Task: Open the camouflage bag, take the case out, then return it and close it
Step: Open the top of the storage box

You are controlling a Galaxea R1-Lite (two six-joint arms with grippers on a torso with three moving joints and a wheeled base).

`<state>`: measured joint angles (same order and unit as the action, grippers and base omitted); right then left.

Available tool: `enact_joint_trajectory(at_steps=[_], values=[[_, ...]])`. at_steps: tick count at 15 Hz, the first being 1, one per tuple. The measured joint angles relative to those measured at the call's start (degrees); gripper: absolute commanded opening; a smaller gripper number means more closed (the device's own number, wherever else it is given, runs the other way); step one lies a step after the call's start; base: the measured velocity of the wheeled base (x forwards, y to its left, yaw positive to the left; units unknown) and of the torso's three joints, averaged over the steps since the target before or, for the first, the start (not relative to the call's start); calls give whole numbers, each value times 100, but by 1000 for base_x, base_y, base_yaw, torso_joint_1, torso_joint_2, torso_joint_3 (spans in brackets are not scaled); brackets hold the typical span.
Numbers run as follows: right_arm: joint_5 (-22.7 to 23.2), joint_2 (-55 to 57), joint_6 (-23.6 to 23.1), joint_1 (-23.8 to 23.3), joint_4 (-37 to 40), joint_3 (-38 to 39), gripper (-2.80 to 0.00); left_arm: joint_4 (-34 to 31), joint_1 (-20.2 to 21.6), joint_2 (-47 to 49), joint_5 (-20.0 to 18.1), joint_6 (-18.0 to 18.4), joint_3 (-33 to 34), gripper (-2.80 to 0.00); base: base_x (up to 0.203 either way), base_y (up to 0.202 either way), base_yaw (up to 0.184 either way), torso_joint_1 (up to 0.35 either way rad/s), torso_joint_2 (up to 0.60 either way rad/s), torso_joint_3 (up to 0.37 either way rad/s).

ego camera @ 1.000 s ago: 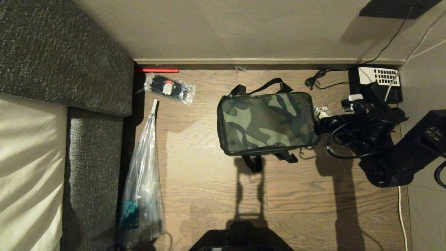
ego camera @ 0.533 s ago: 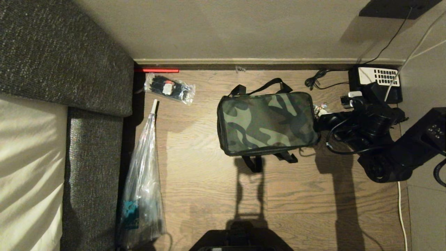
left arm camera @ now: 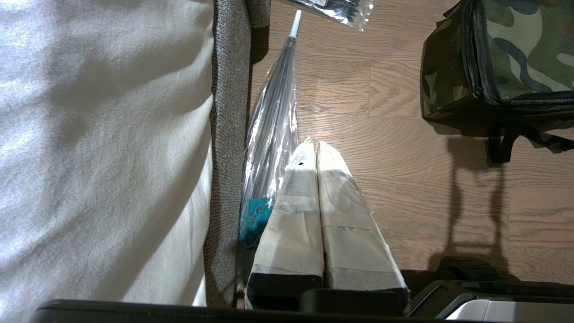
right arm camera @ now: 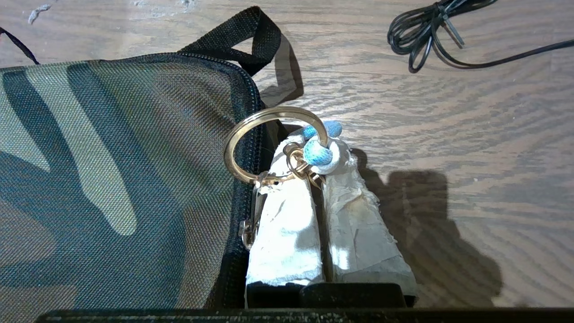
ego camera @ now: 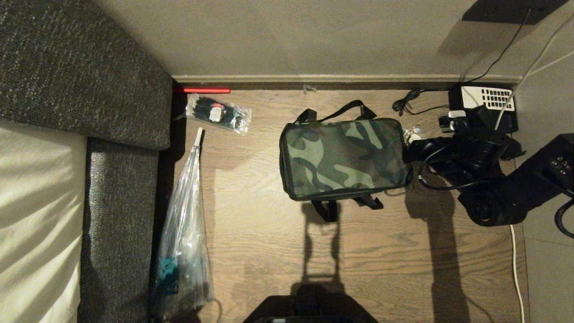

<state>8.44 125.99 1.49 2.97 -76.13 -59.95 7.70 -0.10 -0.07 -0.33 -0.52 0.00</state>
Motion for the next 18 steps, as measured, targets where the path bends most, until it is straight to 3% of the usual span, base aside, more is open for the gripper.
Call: enact_joint_trajectory(at_steps=[18], values=[[-27, 246, 176, 9, 595, -1146, -280, -2, 0, 0, 0, 4, 0, -280, 0, 0, 0, 0, 0, 0]])
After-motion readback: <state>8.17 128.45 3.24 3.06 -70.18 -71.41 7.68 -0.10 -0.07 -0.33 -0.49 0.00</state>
